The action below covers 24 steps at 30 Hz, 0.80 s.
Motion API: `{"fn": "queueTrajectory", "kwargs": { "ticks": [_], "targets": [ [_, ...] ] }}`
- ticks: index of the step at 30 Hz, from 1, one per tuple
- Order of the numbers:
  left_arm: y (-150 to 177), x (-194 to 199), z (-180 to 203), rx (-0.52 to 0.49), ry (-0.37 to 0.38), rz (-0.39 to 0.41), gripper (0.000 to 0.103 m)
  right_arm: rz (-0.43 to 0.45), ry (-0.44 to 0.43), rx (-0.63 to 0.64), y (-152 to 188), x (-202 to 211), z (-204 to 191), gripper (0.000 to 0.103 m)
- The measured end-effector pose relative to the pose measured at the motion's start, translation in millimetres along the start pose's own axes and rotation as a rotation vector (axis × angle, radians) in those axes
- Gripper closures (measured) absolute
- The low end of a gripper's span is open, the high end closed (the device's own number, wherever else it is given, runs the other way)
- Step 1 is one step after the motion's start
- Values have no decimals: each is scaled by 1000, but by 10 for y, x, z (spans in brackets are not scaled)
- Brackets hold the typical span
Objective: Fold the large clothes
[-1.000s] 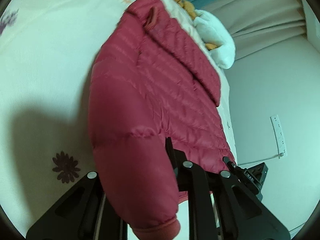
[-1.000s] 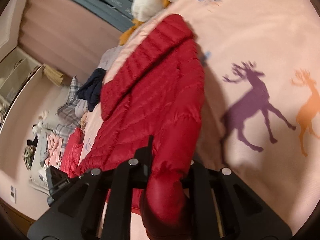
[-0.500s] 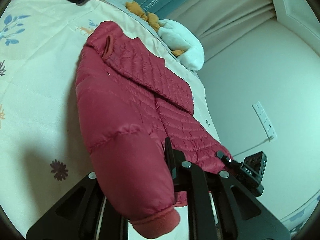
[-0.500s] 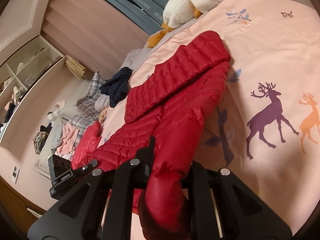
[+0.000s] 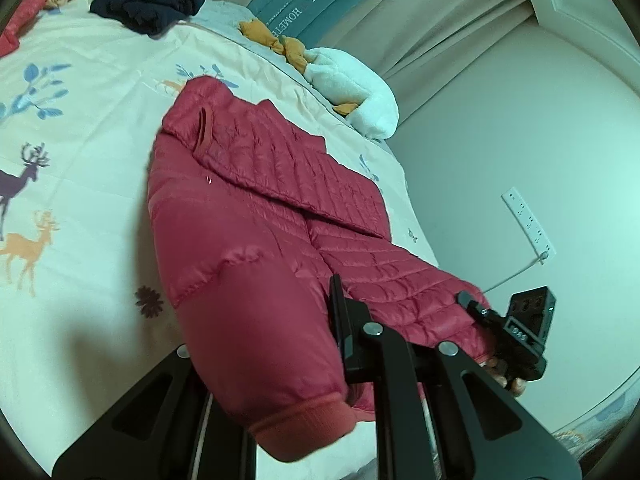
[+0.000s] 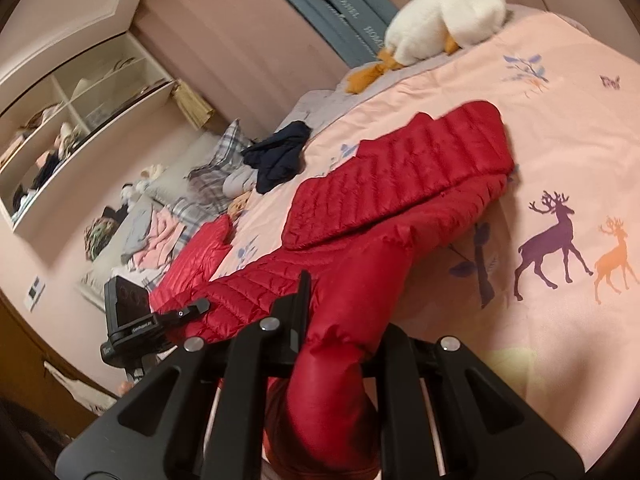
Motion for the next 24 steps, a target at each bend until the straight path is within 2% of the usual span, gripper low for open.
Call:
{"fn": "queueTrajectory", "kwargs": {
  "ticks": [10,24],
  "targets": [
    [118,173,249,-80,-55,-6,90,9,-30,17,44,213,-97,92],
    [61,378,549,-149,-35,15,90,44,-90,38,40,560,-226,92]
  ]
}}
Point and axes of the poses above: each gripper's, at about its wrist camera, not at the fingertips, and x roughly against the way its jaws point, z to its right, y to its underside, the point moved 6 cm from there along -x, roughly the way its jaws point, and after that the axes turned 2 degrees about z, right-handed, at the moved point
